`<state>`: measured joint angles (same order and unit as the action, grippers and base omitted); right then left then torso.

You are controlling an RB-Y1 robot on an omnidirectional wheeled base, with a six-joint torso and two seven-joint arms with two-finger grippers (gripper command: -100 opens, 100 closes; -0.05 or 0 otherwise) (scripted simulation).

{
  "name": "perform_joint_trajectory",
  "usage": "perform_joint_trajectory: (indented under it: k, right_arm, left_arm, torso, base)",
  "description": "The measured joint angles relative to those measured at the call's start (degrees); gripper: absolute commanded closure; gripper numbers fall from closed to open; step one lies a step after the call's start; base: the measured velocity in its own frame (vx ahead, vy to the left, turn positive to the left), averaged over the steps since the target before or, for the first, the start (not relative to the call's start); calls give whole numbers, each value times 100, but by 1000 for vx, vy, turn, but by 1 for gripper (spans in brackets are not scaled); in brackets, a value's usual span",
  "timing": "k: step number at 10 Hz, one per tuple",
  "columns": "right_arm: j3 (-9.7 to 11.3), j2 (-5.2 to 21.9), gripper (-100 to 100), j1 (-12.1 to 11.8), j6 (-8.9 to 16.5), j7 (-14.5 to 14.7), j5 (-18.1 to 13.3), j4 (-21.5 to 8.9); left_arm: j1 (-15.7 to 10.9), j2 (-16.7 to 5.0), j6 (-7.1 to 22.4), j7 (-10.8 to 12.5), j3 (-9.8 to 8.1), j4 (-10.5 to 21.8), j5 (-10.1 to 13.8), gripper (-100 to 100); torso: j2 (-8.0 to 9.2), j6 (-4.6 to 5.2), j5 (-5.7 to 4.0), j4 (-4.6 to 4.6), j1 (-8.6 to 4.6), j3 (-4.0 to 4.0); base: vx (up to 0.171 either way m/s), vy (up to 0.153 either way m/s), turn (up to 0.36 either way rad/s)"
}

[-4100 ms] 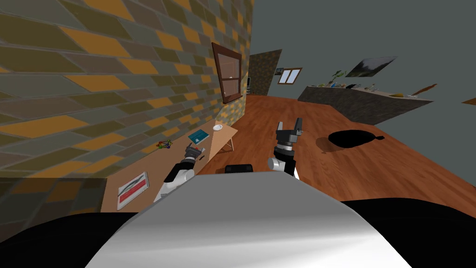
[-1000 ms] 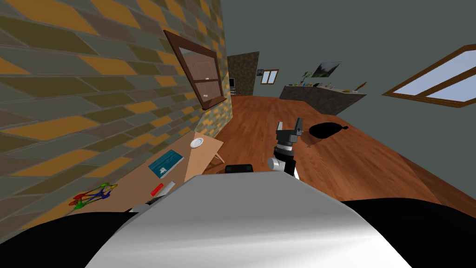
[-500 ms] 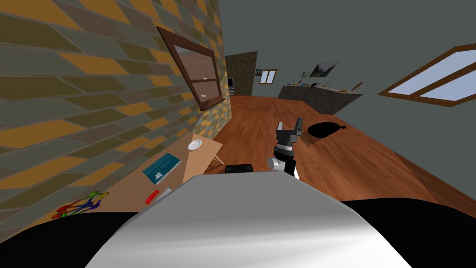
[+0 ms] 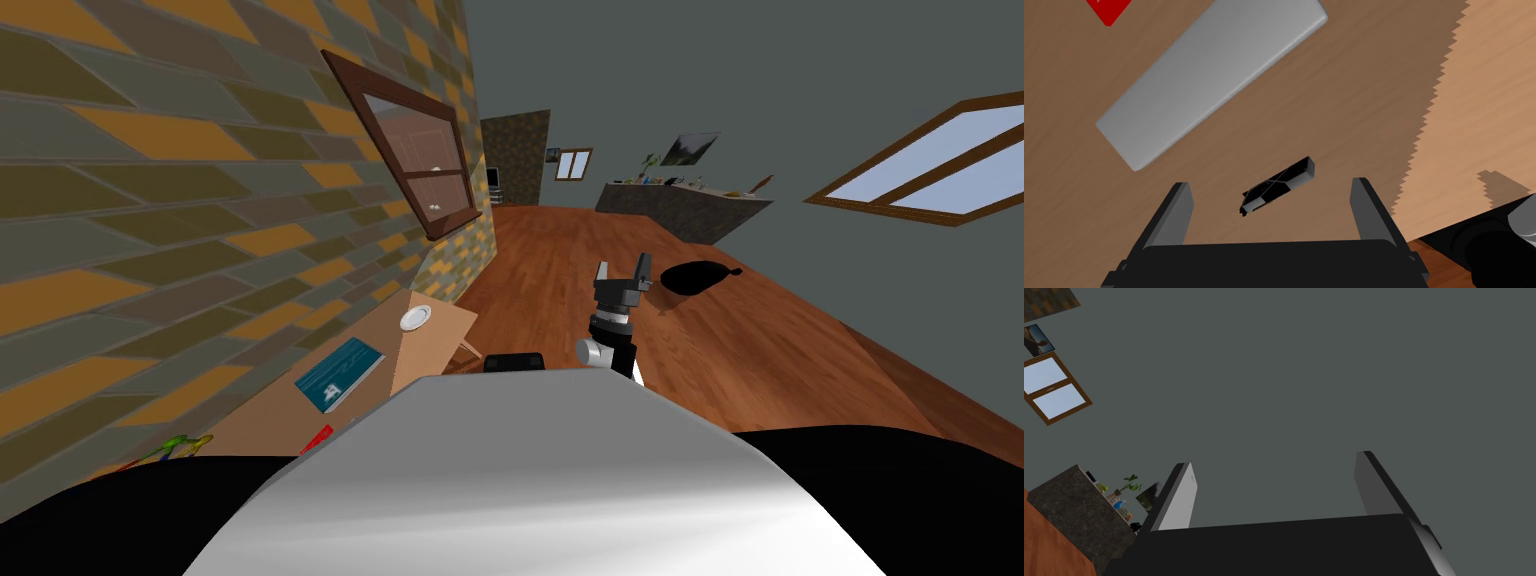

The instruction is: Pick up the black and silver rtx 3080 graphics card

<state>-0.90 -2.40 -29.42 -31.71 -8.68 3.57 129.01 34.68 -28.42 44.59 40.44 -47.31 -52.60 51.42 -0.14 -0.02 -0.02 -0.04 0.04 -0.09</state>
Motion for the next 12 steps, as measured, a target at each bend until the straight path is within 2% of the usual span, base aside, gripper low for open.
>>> perform_joint_trajectory:
  k: [1, 3, 5, 6, 8, 10, 11, 12]
  right_arm:
    - [0, 0, 0, 0, 0, 0, 0, 0]
    - [0, 0, 0, 0, 0, 0, 0, 0]
    - [0, 0, 0, 0, 0, 0, 0, 0]
    - [0, 0, 0, 0, 0, 0, 0, 0]
    - [0, 0, 0, 0, 0, 0, 0, 0]
    - [0, 0, 0, 0, 0, 0, 0, 0]
    - [0, 0, 0, 0, 0, 0, 0, 0]
    - [0, 0, 0, 1, 0, 0, 0, 0]
  left_arm:
    - [-20, -31, 34, 12, -63, 191, 25, -100]
    - [-55, -114, 152, 69, -311, 650, 86, -100]
    - [-87, -138, 256, 198, -496, 1013, 78, -100]
    - [-52, -134, 293, 183, -598, 1159, 122, -100]
    - [-49, -139, 441, 383, -761, 1343, 66, -100]
    - [-93, -174, 475, 363, -915, 1713, 112, -100]
    - [-95, -177, 481, 362, -923, 1733, 113, 0]
    - [-95, -177, 480, 362, -922, 1730, 113, -100]
  torso:
    - [5, -1, 0, 1, -3, 2]
    - [-5, 0, 1, -1, 2, -3]
    - [-1, -1, 2, -1, 4, -2]
    - [8, -2, 0, 1, -3, 4]
    - [9, 0, 0, 2, 0, 5]
    - [14, -1, 2, 3, 5, 8]
    - [19, 0, 0, 4, -3, 11]
    - [24, -1, -1, 5, -9, 13]
  base:
    - [59, 21, -32]
    - [100, 49, -50]
    - [52, 30, -19]
    - [43, 24, -21]
    - [42, 37, -25]
    - [22, 35, 1]
    - [0, 0, 0]
    - [-2, 43, 64]
